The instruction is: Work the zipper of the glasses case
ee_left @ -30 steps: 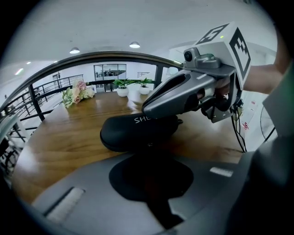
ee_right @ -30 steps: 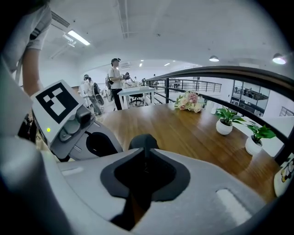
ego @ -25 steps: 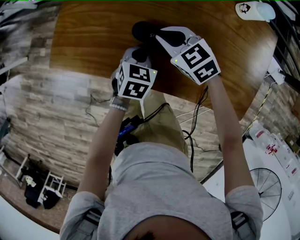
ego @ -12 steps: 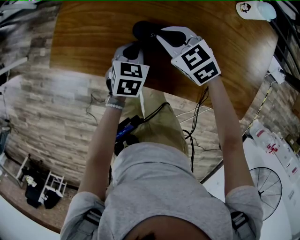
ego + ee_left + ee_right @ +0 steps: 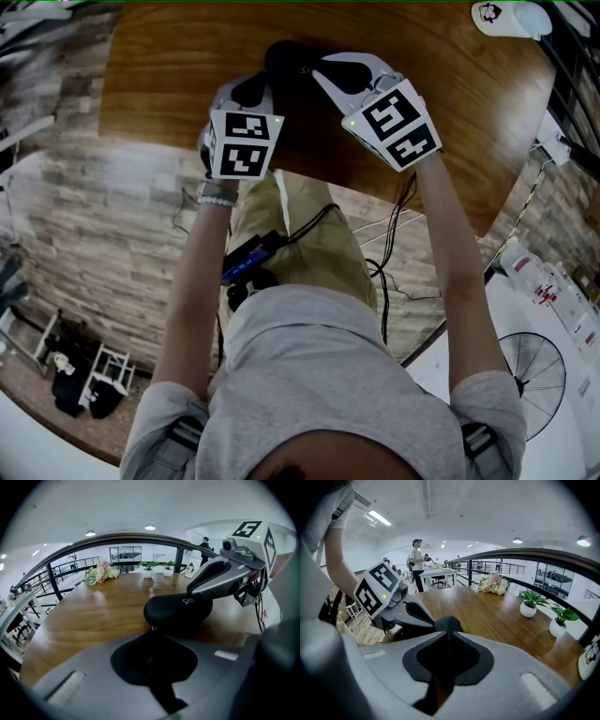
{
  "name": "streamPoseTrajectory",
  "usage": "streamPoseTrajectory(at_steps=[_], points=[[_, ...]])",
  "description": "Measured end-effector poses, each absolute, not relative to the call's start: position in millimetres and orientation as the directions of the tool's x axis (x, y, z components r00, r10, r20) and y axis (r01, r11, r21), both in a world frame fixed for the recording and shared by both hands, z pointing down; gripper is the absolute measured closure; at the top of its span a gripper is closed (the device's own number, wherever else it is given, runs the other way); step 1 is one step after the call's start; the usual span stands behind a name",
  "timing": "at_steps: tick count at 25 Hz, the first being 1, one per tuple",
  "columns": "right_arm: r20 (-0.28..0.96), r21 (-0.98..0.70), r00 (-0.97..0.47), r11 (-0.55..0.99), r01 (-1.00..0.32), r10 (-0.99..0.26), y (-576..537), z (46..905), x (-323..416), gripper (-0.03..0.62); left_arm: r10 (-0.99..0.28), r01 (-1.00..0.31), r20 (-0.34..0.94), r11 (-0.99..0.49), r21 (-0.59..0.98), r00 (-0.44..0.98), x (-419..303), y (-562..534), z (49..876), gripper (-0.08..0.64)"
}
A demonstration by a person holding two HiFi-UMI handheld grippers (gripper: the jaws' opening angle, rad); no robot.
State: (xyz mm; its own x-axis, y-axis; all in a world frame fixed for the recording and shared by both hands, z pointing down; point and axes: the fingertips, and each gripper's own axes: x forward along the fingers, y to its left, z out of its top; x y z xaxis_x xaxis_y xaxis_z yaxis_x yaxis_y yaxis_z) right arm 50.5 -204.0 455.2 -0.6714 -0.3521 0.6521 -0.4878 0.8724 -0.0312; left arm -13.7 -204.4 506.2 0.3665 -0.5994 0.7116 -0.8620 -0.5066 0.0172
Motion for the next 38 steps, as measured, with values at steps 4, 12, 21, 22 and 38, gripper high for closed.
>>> streamPoseTrajectory(at_steps=[4,12,21,22,38], points=[[0.644,-0.025,-0.670,0.866,-0.499,-0.368,-203.6,453.2,51.1,0.555,-0.553,-0.826,0.706,-0.557,0.080,0.442,-4.9,-199.0,502.5,0.497],[0.609,0.062,-0.611,0.798,-0.599,-0.506,-195.6,423.9,65.5,0.591,-0.568,-0.776,0.638,-0.626,0.074,0.519,-17.6,-190.9,457.3,0.489],[0.490,0.072,-0.548,0.657,-0.750,-0.678,-176.4,368.1,81.7,0.591,-0.624,-0.699,0.487,-0.714,-0.037,0.611,-21.8,-207.3,372.8,0.543],[0.474,0.076,-0.541,0.644,-0.761,-0.695,-172.6,360.3,82.5,0.591,-0.626,-0.692,0.471,-0.720,-0.045,0.621,-21.4,-204.3,362.8,0.543],[0.329,0.044,-0.433,0.471,-0.881,-0.839,-136.4,292.0,95.7,0.591,-0.641,-0.662,0.341,-0.747,-0.069,0.687,-47.1,-169.5,277.5,0.543]])
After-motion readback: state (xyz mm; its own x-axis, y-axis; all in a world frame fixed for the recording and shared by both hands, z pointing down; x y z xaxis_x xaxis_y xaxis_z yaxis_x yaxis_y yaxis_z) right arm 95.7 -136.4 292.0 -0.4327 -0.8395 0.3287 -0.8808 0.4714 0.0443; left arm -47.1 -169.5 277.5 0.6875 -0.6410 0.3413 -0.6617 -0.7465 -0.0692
